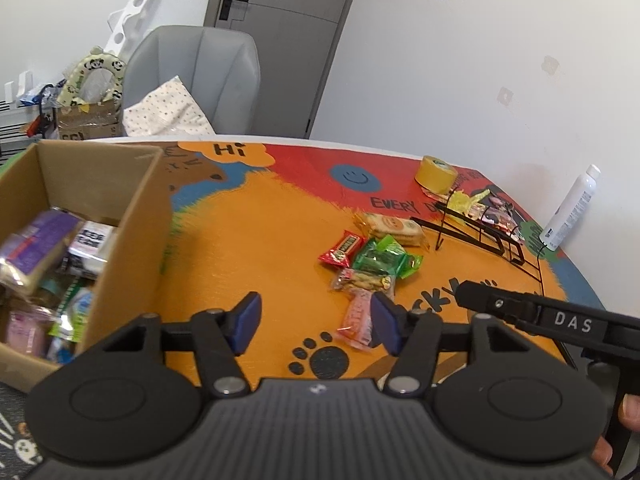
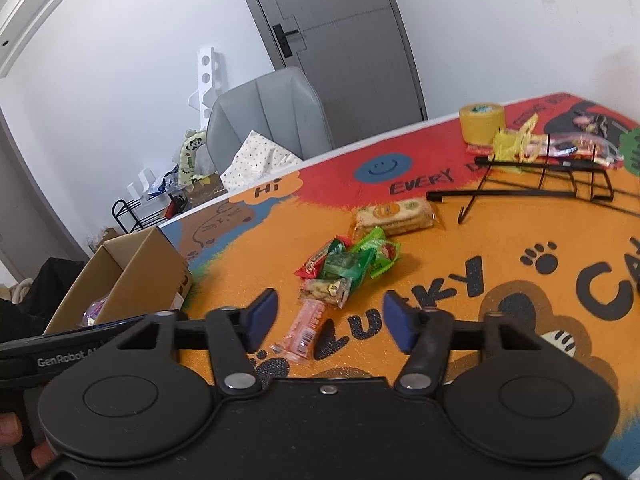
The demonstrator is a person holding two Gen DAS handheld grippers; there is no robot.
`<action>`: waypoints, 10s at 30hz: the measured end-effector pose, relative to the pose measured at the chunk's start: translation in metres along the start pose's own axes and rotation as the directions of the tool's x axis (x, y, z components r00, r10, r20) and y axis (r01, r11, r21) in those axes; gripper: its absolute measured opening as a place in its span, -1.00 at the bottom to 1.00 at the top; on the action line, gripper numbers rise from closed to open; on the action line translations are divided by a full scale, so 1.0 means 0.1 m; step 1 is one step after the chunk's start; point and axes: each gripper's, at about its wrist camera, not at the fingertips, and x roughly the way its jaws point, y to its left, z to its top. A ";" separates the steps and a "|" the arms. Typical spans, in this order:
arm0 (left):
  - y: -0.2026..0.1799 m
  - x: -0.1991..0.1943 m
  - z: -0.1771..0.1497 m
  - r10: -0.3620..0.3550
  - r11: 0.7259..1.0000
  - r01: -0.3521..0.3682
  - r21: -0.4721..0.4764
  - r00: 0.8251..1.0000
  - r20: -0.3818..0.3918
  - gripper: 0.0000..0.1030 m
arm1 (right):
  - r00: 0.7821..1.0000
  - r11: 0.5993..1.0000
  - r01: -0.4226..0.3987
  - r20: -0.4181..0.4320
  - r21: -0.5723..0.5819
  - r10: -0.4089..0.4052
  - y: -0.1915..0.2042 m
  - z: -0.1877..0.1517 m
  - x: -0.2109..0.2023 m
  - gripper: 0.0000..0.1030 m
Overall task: Organize snacks
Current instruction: 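Withdraw both tools from the box toward the pink candy stick, then grasp the pink candy stick with the left tool, then lift the pink stick with the left tool while the right tool grasps a small beige snack, then carry both snacks over the box and open both tools to release them, then withdraw both tools from the box toward the red and green wrappers, then grasp the red candy with the left tool while the right tool grasps a green candy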
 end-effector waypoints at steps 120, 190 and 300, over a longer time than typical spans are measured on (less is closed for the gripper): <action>0.15 0.28 -0.14 0.088 0.996 -0.087 0.034 0.996 -0.006 -0.65 | 0.992 0.984 -0.032 -0.125 -0.173 0.010 0.44 -0.18 0.66 -0.65; 1.64 -1.09 0.13 0.288 0.947 -0.263 -0.186 0.949 0.124 0.43 | 0.965 0.937 -0.252 0.016 -0.242 0.263 2.16 0.25 0.39 -0.06; -0.30 1.74 0.37 -0.006 0.991 0.014 0.130 0.998 -0.063 -0.12 | 0.999 0.997 0.007 -0.048 0.080 -0.003 -0.58 0.24 1.18 -0.33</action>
